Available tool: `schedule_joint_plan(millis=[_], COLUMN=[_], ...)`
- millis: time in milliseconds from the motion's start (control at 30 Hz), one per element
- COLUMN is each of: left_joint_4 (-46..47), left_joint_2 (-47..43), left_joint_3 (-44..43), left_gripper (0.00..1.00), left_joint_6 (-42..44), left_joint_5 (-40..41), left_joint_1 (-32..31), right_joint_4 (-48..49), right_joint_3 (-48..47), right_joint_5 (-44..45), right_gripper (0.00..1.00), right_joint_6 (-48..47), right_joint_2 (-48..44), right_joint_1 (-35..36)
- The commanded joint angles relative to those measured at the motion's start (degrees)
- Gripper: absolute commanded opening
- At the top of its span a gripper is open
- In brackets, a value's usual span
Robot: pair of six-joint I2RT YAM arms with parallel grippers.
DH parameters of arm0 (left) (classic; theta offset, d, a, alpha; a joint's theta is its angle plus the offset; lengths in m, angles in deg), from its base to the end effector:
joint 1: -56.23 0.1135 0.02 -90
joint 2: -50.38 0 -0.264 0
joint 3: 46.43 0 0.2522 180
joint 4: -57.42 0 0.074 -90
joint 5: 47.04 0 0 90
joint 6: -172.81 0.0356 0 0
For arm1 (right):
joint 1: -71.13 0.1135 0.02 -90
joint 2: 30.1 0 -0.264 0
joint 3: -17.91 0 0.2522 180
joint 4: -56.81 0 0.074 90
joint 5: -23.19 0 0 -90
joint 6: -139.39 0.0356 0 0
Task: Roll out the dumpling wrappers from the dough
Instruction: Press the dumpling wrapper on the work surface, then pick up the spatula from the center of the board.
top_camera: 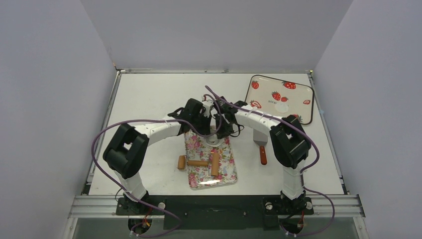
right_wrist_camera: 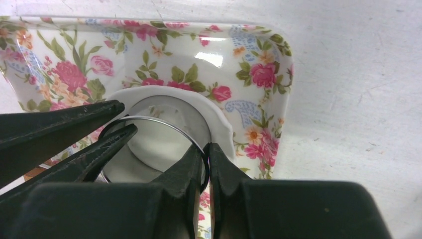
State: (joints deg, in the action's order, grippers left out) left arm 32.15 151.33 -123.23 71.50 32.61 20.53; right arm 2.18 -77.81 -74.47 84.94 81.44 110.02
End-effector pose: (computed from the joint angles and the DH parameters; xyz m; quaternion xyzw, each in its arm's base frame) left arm 0.2977 -0.2218 0.1867 0.2279 0.9064 -0.2153 0.2830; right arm 0.3054 0.2524 0.1873 -0.0400 0.9825 0.1549 0.0951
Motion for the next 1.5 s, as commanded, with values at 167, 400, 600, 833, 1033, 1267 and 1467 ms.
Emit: schedule_joint_plan(millis=[167,400,600,833,1033,1267,1467], left_joint_4=[0.3,0.0,-2.4,-5.3,-5.5,-6.2,-6.2], left_joint_2=[1.0,0.1,-0.6,-1.8,-3.7,-5.7,-6.9], left_joint_3=[2.3,1.7,-0.7,-4.3,-4.4,-3.7,-3.1], left_gripper=[0.16,0.16,0.16,0.17,0.17,0.17,0.17], left_joint_6=[4.8,4.4,4.5,4.9,4.5,4.9,5.1], left_joint_5=[1.1,2.0,1.5,0.2,-0.6,0.4,0.9], left_joint_1=[1.5,1.6,2.4,2.6,2.6,2.6,2.9], right_joint_4=[5.9,5.8,2.4,-22.5,-24.6,-14.2,-7.8], right_joint_3=[-0.9,-1.2,-0.9,12.9,26.3,31.1,33.0], right_joint_5=[-1.2,-0.7,5.8,26.0,23.5,16.0,11.5], right_gripper=[0.41,0.55,0.84,0.9,0.93,0.95,0.73], right_joint_6=[-4.8,-4.8,-2.6,10.1,15.9,13.7,11.0], right_joint_2=[-3.9,-9.1,-20.8,-32.5,-42.1,-41.3,-35.8], right_joint_1=[0.6,0.0,-2.5,-7.1,-9.5,-10.1,-11.3])
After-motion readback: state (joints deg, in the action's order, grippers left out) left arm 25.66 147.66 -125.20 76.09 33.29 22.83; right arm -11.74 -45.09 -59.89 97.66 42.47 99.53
